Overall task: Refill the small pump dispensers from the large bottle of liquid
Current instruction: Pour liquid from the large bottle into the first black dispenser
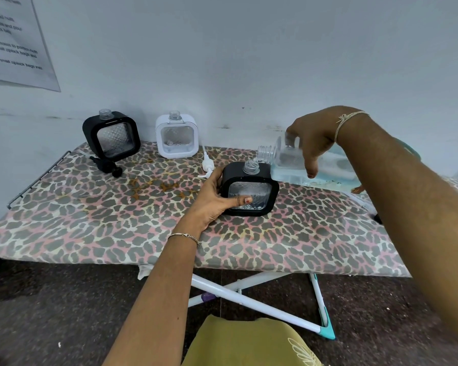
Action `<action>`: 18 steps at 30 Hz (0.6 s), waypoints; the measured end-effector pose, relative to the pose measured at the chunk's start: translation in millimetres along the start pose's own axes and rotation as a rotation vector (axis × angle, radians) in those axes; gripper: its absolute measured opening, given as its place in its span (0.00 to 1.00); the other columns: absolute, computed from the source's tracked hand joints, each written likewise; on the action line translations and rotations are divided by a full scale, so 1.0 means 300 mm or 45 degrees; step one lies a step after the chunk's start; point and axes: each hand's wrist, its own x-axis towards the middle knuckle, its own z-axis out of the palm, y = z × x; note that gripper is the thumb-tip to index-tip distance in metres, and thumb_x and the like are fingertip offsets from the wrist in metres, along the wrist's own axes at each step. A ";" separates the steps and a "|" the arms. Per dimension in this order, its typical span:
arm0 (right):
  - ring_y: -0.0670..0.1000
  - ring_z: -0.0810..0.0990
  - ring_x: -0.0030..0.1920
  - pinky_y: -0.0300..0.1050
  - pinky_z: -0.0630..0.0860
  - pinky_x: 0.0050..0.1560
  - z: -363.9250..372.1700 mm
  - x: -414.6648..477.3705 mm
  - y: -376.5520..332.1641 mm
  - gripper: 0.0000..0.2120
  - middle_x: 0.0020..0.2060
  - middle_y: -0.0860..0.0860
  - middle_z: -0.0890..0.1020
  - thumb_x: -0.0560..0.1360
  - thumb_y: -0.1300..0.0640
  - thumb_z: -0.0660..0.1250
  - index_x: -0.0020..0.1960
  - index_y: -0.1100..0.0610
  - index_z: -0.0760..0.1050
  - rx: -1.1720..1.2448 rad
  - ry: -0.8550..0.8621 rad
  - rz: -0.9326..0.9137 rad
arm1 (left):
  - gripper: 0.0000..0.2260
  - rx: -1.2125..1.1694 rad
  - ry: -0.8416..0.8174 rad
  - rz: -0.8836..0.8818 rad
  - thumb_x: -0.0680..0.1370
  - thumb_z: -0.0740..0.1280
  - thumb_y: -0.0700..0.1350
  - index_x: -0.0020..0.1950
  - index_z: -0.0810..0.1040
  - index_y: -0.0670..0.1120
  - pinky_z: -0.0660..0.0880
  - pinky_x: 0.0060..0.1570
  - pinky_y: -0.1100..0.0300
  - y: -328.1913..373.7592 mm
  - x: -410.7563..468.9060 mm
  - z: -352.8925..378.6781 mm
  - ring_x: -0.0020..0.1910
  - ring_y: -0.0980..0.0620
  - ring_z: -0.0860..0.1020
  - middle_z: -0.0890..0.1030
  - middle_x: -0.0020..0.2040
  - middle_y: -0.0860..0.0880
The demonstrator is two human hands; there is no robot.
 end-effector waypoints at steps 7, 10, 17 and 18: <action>0.56 0.77 0.56 0.49 0.75 0.56 0.027 0.002 0.021 0.36 0.52 0.49 0.74 0.60 0.55 0.81 0.65 0.53 0.70 0.168 0.029 -0.019 | 0.44 0.010 0.013 -0.021 0.61 0.79 0.37 0.74 0.62 0.47 0.71 0.66 0.56 0.006 -0.006 0.002 0.64 0.53 0.73 0.74 0.61 0.54; 0.56 0.78 0.54 0.53 0.77 0.57 0.042 0.006 0.029 0.33 0.53 0.49 0.77 0.58 0.55 0.82 0.59 0.50 0.73 0.279 0.036 -0.045 | 0.40 -0.002 0.012 -0.032 0.63 0.78 0.35 0.70 0.65 0.49 0.74 0.60 0.61 0.011 -0.009 0.006 0.58 0.58 0.75 0.75 0.56 0.57; 0.55 0.77 0.55 0.52 0.75 0.58 0.097 -0.009 0.045 0.29 0.53 0.50 0.78 0.60 0.58 0.81 0.57 0.51 0.74 0.614 0.178 -0.109 | 0.40 -0.014 0.041 -0.027 0.65 0.76 0.32 0.73 0.63 0.46 0.73 0.61 0.59 0.015 -0.012 0.011 0.58 0.56 0.75 0.76 0.55 0.58; 0.54 0.77 0.54 0.50 0.75 0.57 0.107 -0.010 0.048 0.29 0.53 0.51 0.79 0.60 0.58 0.81 0.57 0.52 0.74 0.669 0.203 -0.121 | 0.40 -0.012 0.041 -0.034 0.65 0.76 0.32 0.73 0.63 0.46 0.73 0.62 0.58 0.012 -0.010 0.010 0.60 0.55 0.75 0.76 0.57 0.56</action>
